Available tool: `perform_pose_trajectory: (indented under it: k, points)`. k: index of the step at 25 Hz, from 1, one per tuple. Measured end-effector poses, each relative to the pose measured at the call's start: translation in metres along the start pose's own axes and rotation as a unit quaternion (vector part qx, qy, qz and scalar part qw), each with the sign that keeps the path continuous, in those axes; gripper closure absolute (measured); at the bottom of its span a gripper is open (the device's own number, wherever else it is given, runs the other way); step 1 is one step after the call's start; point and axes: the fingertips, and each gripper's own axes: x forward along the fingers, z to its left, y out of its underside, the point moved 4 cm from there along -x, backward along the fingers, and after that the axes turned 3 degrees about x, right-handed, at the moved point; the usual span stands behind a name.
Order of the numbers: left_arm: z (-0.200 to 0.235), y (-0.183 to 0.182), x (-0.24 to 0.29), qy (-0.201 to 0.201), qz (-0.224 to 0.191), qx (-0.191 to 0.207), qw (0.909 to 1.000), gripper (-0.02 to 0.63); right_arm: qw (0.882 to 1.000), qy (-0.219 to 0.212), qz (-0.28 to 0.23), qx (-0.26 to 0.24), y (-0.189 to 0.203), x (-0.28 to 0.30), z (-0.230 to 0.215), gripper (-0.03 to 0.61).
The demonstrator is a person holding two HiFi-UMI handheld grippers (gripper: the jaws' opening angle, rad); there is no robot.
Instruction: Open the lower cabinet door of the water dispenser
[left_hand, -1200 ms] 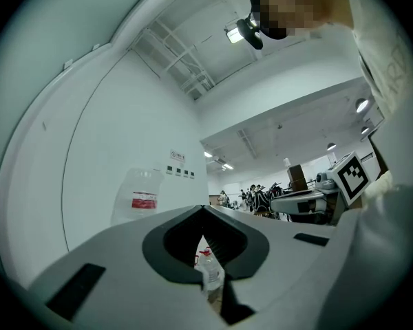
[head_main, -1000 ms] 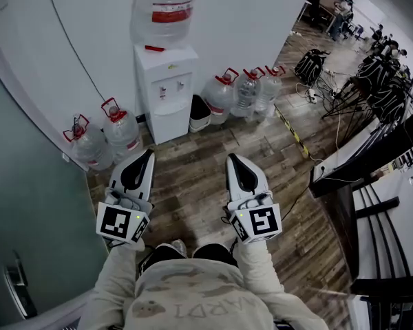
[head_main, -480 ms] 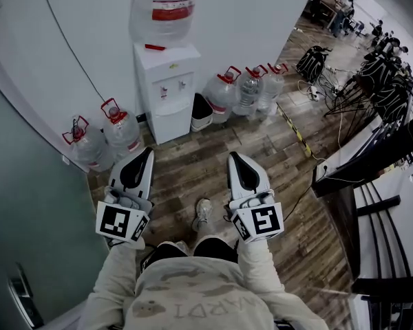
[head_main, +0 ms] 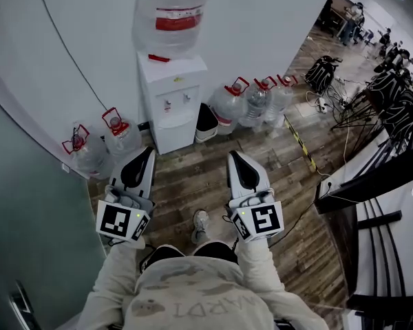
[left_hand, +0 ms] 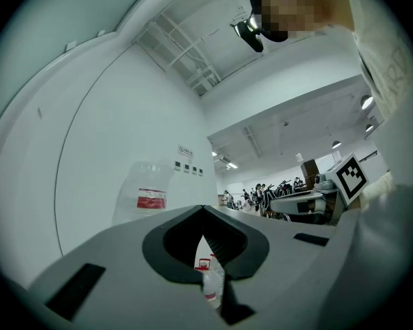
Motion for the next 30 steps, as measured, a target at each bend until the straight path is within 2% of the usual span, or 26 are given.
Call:
perform_pose_trajectory:
  k: [10,21,30]
  points:
    - [0.028,0.01,0.089,-0.026,-0.001,0.006,0.9996,0.612,0.999,-0.032,0.002,-0.002,0.004,0.079,-0.066,0.569]
    - [0.034,0.024,0.181,-0.052,0.006,0.018,0.9985,0.612,0.998,-0.066,0.001,0.005,0.015,0.142,-0.145,0.569]
    - [0.026,0.038,0.21,-0.068,0.027,0.022,0.9971,0.612,0.996,-0.089,0.009,0.019,0.033,0.161,-0.177,0.569]
